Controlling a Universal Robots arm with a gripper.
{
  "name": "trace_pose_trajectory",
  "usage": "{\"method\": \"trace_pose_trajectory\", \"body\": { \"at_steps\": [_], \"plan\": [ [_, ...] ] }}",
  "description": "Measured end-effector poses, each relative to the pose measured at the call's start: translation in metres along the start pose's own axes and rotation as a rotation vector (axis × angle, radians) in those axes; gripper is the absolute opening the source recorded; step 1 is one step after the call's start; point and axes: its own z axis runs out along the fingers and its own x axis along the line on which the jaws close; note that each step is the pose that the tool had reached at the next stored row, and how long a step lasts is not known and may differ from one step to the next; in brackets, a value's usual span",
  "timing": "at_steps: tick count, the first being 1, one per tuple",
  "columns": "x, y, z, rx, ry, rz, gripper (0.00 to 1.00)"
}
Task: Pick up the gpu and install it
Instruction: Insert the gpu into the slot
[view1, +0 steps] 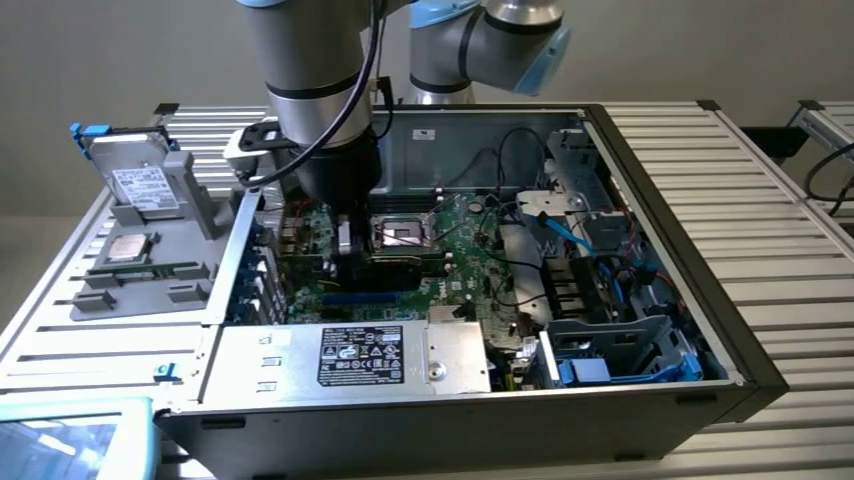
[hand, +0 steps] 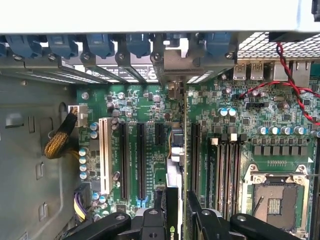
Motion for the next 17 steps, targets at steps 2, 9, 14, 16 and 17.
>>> {"method": "trace_pose_trajectory", "body": {
  "at_steps": [2,9,14,16,17],
  "plan": [
    [0.0001,0.0000,-0.0001,-0.0001,0.0001,0.000,0.27],
    [0.0000,0.0014,0.0022,-0.0002,0.0004,0.000,0.27],
    [0.0000,0.0027,0.0025,-0.0001,0.0001,0.000,0.27],
    [0.0002,0.0029,0.0026,-0.0002,0.0001,0.000,0.27],
    [0.0003,0.0029,0.0026,-0.0002,0.0001,0.000,0.27]
  ]
}}
